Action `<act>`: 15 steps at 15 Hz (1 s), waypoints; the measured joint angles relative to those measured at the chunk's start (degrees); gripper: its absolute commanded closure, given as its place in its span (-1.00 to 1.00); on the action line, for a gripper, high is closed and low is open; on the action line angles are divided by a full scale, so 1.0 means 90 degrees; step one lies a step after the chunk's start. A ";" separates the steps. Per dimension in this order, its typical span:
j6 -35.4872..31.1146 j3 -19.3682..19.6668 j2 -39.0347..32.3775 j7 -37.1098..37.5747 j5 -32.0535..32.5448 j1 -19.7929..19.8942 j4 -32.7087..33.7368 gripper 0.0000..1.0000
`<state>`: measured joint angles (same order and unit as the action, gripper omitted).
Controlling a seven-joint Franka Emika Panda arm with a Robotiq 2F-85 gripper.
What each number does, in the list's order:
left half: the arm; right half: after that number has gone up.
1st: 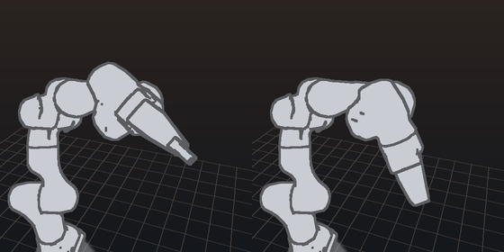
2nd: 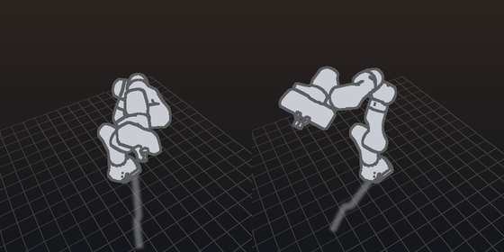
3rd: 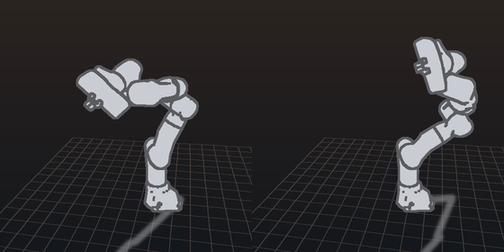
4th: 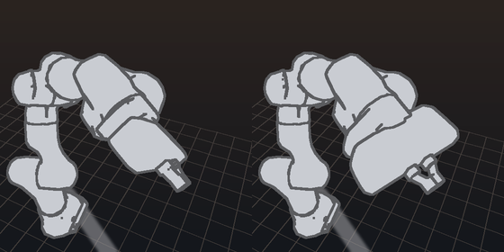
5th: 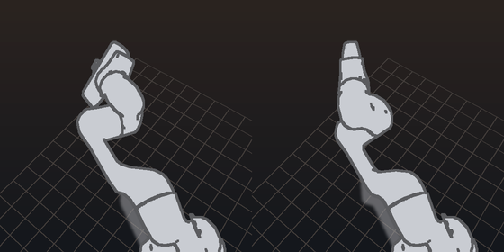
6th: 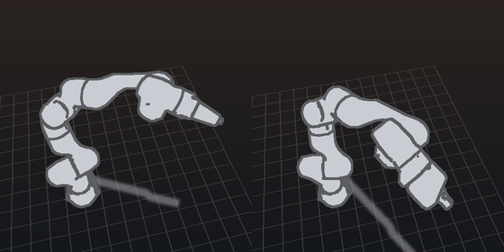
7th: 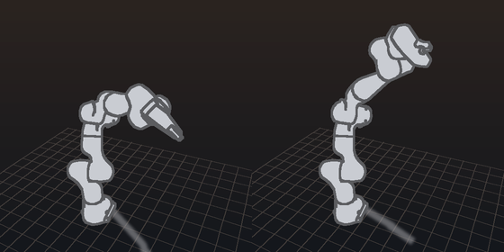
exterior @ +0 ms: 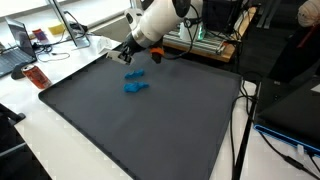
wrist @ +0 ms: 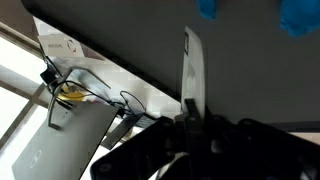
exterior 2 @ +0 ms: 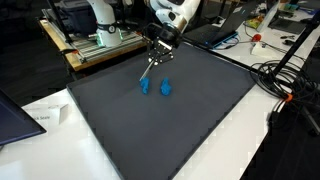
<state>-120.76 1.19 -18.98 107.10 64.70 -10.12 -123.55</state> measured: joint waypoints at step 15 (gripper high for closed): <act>-0.1632 -0.0164 0.1445 -0.3744 -0.2547 0.0784 -0.0887 0.98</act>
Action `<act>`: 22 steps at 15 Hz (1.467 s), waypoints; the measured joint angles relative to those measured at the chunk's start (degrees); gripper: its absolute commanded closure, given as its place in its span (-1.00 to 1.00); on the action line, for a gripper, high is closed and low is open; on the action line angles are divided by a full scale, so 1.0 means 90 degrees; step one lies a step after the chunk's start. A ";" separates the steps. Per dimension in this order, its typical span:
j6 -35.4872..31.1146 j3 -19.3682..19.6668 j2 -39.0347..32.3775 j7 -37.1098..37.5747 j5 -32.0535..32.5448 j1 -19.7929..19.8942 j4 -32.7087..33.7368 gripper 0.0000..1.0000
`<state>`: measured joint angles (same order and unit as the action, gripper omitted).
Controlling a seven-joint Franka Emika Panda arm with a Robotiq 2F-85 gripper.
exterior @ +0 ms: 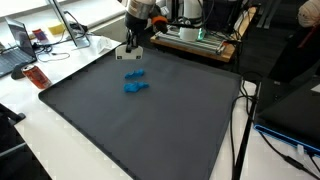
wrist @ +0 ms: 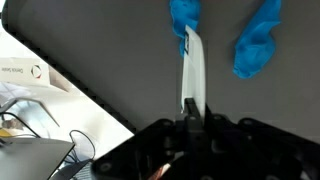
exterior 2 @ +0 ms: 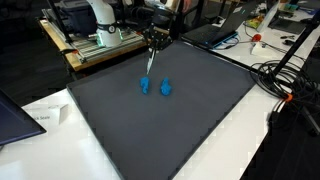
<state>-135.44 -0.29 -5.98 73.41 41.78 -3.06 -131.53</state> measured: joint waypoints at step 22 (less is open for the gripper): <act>-0.0576 0.0131 0.0049 -0.5427 -0.5047 0.0372 0.0148 0.98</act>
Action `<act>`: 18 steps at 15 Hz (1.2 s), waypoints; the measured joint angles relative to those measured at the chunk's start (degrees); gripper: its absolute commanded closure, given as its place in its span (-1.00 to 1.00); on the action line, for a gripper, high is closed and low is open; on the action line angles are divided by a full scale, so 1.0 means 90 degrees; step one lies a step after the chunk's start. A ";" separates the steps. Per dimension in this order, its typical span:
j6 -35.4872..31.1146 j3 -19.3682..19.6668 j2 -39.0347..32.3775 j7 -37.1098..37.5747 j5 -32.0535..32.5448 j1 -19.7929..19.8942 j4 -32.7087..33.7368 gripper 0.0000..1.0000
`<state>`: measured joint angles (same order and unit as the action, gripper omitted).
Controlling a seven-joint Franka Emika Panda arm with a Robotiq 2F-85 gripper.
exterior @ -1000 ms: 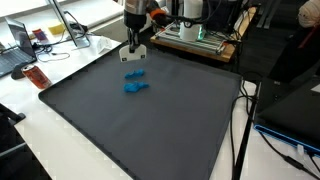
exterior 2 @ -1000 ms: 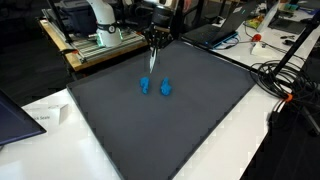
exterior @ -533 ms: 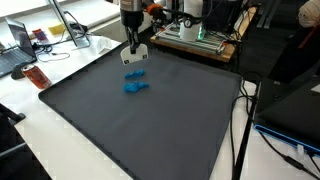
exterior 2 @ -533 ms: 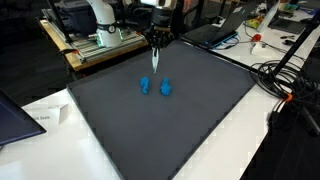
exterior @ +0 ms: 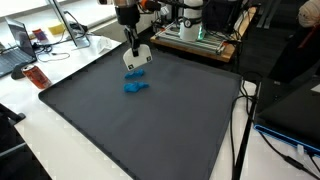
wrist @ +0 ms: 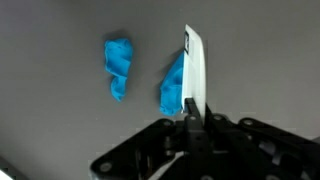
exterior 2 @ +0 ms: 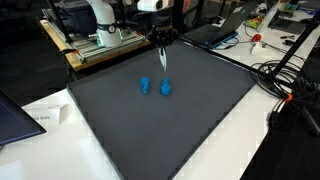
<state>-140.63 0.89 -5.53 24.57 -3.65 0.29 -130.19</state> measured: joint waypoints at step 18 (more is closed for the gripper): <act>0.0528 0.0006 -0.0591 -0.3037 -0.3972 0.0674 0.0503 0.98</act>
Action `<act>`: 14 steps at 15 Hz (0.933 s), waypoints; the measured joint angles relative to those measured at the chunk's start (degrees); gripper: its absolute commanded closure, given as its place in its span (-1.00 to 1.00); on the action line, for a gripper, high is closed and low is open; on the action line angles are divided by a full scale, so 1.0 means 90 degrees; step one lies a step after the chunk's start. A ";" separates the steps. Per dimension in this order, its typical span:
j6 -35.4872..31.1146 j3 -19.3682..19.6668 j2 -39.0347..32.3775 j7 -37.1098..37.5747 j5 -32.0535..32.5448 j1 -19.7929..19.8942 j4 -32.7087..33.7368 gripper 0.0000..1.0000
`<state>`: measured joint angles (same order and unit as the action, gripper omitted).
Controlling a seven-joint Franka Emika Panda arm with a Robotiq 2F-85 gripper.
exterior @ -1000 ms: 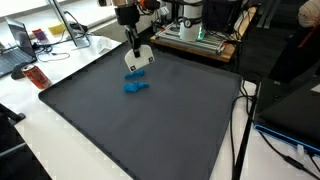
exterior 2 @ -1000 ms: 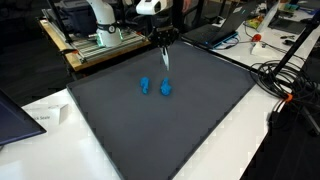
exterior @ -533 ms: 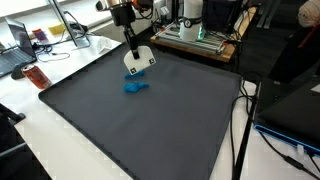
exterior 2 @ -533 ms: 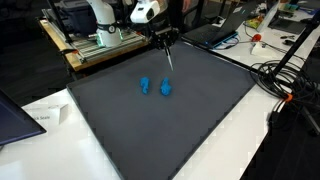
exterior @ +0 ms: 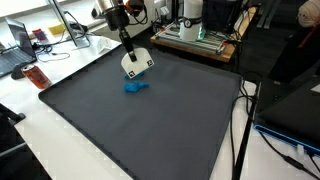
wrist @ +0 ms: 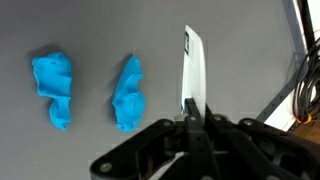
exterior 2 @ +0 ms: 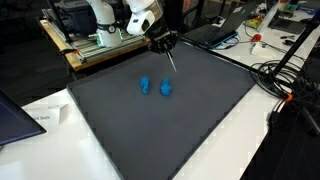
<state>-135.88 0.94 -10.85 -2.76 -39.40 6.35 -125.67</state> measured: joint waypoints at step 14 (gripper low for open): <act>0.0627 0.0009 -0.0664 -0.1055 -0.0698 0.0278 0.0501 0.98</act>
<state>-130.23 1.03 -16.83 -12.26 -45.68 8.86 -121.15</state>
